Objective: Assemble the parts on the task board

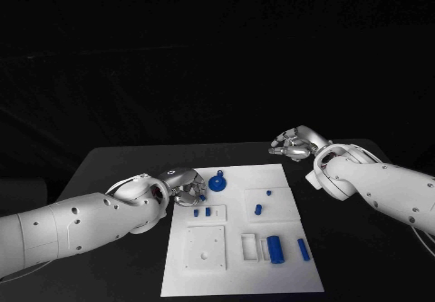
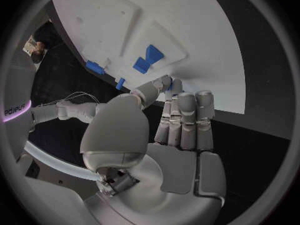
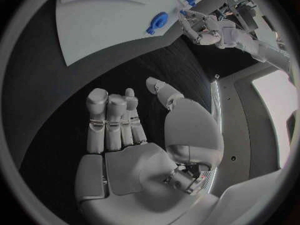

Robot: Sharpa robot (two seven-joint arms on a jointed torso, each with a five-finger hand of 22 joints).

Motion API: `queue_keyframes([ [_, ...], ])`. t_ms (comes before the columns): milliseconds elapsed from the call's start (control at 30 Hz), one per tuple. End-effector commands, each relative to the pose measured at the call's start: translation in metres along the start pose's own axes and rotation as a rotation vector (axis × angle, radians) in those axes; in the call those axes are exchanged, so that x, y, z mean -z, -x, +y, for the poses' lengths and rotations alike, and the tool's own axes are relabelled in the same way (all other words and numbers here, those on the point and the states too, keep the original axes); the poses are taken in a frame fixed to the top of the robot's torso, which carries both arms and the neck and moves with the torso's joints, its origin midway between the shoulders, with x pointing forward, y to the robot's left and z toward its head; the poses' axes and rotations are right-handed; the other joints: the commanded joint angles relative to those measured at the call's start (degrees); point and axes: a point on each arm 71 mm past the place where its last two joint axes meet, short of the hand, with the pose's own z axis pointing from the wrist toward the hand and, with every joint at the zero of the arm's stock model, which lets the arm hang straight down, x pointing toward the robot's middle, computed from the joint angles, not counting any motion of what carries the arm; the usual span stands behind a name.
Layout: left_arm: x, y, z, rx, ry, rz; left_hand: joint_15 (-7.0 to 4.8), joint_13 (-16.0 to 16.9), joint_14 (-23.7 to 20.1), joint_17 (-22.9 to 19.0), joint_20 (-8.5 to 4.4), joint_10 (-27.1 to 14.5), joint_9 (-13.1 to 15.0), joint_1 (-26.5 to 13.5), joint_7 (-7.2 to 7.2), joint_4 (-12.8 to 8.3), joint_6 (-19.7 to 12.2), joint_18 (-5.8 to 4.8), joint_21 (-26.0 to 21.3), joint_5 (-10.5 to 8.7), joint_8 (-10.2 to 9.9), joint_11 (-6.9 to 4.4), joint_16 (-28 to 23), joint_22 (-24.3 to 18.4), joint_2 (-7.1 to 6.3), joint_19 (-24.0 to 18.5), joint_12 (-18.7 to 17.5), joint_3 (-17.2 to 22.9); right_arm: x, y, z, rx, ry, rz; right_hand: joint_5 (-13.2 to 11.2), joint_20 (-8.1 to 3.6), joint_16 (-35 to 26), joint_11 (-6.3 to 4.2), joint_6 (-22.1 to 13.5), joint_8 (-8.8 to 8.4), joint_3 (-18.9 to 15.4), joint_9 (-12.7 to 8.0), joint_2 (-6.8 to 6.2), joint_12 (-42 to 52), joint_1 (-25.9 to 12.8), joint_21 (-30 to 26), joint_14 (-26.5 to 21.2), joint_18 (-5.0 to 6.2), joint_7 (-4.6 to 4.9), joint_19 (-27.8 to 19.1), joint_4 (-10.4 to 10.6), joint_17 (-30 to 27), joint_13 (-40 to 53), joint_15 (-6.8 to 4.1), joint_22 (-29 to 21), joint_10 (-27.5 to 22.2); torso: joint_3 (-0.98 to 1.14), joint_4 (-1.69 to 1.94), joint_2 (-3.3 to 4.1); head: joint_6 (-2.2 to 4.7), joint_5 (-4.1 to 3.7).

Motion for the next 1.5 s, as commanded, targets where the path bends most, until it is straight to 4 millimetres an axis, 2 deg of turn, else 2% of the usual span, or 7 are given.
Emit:
queue_keyframes([
  [33,-0.001,-0.007,-0.002,0.005,-0.003,0.027,-0.03,0.0,0.4,-0.1,-1.44,0.2,0.1,0.0,0.16,0.1,0.3,3.10,0.2,0.12,0.3,0.01,0.2,0.8,0.67,0.2,-0.3,0.4,0.000,-0.001,0.001,0.002,0.011,0.012,0.2,-0.49,-0.3,0.01,0.0,-0.26,-0.1,0.1,0.54,0.4,-0.1,-0.3,0.3,4.86,0.39,0.0,-0.1,0.1,-0.1,-0.25,0.3,-0.5,-0.01,0.00,0.02,-0.02,0.00],
  [467,-0.003,-0.012,-0.015,0.017,-0.037,0.041,-0.02,0.0,0.5,-0.1,-1.44,0.2,0.0,0.0,0.18,0.1,0.3,3.09,0.2,0.07,0.3,0.02,0.1,0.8,0.69,0.2,-0.3,0.5,0.000,-0.001,0.001,0.002,0.011,0.013,0.2,-0.48,-0.3,0.01,0.0,-0.27,-0.1,0.1,0.55,0.4,-0.2,-0.3,0.3,4.86,0.39,0.0,-0.1,0.1,-0.1,-0.25,0.3,-0.5,-0.03,0.00,0.02,-0.13,0.01],
  [900,-0.003,-0.013,-0.014,0.012,-0.029,0.052,-0.02,0.0,0.5,-0.1,-1.45,0.3,0.0,0.0,0.18,0.0,0.3,3.09,0.2,0.04,0.3,0.02,0.1,0.8,0.69,0.2,-0.4,0.5,0.000,-0.003,0.000,0.001,0.009,0.015,0.2,-0.48,-0.3,0.01,0.0,-0.28,-0.1,0.1,0.56,0.4,-0.2,-0.3,0.3,4.86,0.39,0.0,-0.1,0.1,-0.1,-0.25,0.3,-0.5,0.00,0.03,0.03,-0.16,-0.09],
  [1500,-0.005,-0.015,-0.027,-0.153,-0.089,0.034,-0.14,0.1,0.5,-0.2,-1.47,0.9,0.0,0.5,0.02,-0.4,0.8,3.05,0.2,0.25,0.5,-0.11,0.1,0.8,0.26,0.1,-0.4,0.9,0.001,-0.005,-0.002,0.001,0.005,0.019,0.2,-0.48,-0.3,0.02,0.0,-0.29,-0.1,0.1,0.58,0.4,-0.2,-0.3,0.3,4.86,0.40,0.0,-0.2,0.1,-0.1,-0.25,0.3,-0.5,-0.04,0.01,0.01,-0.38,-0.10],
])
